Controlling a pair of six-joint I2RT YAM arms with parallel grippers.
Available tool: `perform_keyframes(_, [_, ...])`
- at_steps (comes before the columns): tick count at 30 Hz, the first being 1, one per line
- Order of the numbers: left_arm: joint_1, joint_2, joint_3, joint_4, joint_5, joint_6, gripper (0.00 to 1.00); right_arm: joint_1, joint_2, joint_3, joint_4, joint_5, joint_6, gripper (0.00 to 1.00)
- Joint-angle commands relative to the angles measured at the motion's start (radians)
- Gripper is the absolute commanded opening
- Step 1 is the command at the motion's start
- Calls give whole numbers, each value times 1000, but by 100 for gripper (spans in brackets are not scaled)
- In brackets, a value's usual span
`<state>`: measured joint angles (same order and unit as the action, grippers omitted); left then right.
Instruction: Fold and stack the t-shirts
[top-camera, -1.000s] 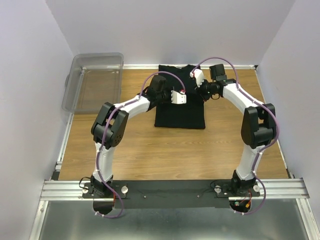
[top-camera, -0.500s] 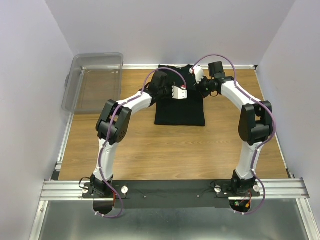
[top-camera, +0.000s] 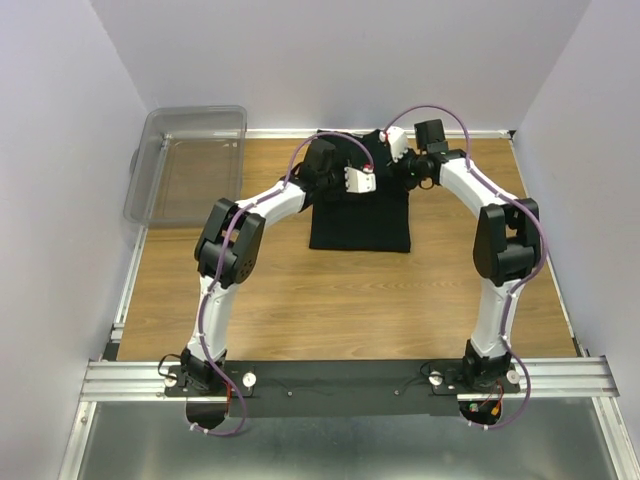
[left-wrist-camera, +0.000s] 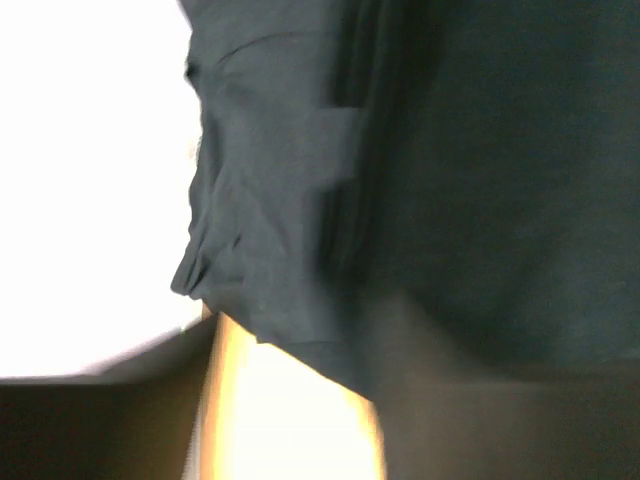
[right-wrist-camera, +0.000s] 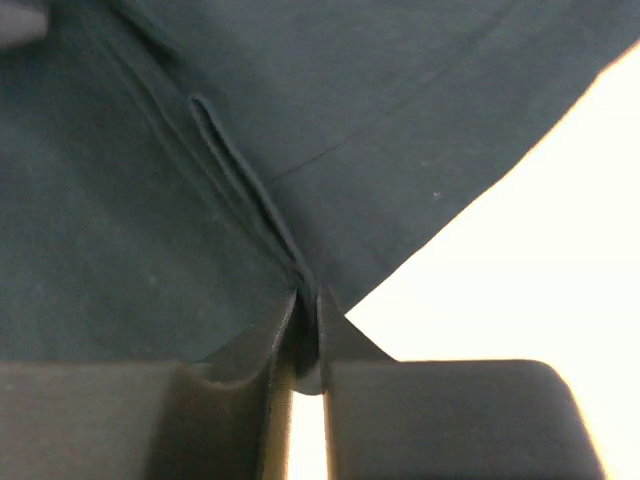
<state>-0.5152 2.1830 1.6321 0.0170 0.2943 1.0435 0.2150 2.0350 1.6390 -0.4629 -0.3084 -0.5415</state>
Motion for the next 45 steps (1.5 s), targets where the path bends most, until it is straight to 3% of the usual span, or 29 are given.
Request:
perform_keyframes(1, [15,40,77,95,-136,-143,98,-9,59,94,26,115,121,44])
perform_keyframes(2, [23,32,103,100,-168,-196,98,-11,74,108,35,153,177,63])
perform_keyframes(3, [23,18,101,116,-200,-226,98,-14,80,119,62,181,211,76])
perform_keyframes(5, [24,-31,72,239,-285,-282,98,-20,90,146,82,201,274,84])
perform_keyframes(7, [32,-155,-39,395,-375,-351,98,-38,90,168,110,201,317,84])
perform_keyframes(10, [46,-354,-190,420,-341,-486,98,-54,44,136,107,85,309,84])
perform_keyframes(11, [49,-395,-214,388,-301,-517,99,-60,10,95,107,7,214,84])
perform_keyframes(12, [53,-466,-248,339,-164,-539,98,-62,-28,5,84,-179,145,84])
perform_keyframes(13, [53,-492,-256,202,-97,-528,98,-65,-115,-51,48,-287,56,85])
perform_keyframes(14, [49,-538,-296,157,17,-524,89,-63,-158,-95,-108,-484,-214,86])
perform_keyframes(15, [37,-563,-328,117,63,-504,85,-60,-197,-134,-190,-550,-379,86])
perform_keyframes(16, [15,-590,-369,75,72,-385,82,-51,-285,-240,-248,-584,-506,86])
perform_keyframes(17, [-74,-655,-481,25,-10,-313,82,-39,-324,-290,-287,-575,-685,87])
perform_keyframes(19, [-178,-713,-614,17,-130,-161,83,33,-395,-395,-287,-482,-758,87])
perform_keyframes(21, [-297,-761,-784,27,-225,-16,83,87,-447,-510,-203,-319,-711,86])
perform_keyframes(26, [-309,-714,-916,104,-253,-36,79,152,-490,-672,50,-97,-516,84])
perform_keyframes(35, [-264,-547,-878,216,-279,-5,72,152,-395,-712,147,8,-468,82])
perform_keyframes(41, [-235,-465,-831,247,-282,10,68,153,-342,-716,159,37,-453,74])
perform_keyframes(42, [-221,-432,-812,244,-284,10,66,152,-338,-717,159,35,-448,73])
perform_keyframes(45, [-203,-355,-741,198,-284,-8,47,150,-335,-719,159,37,-434,68])
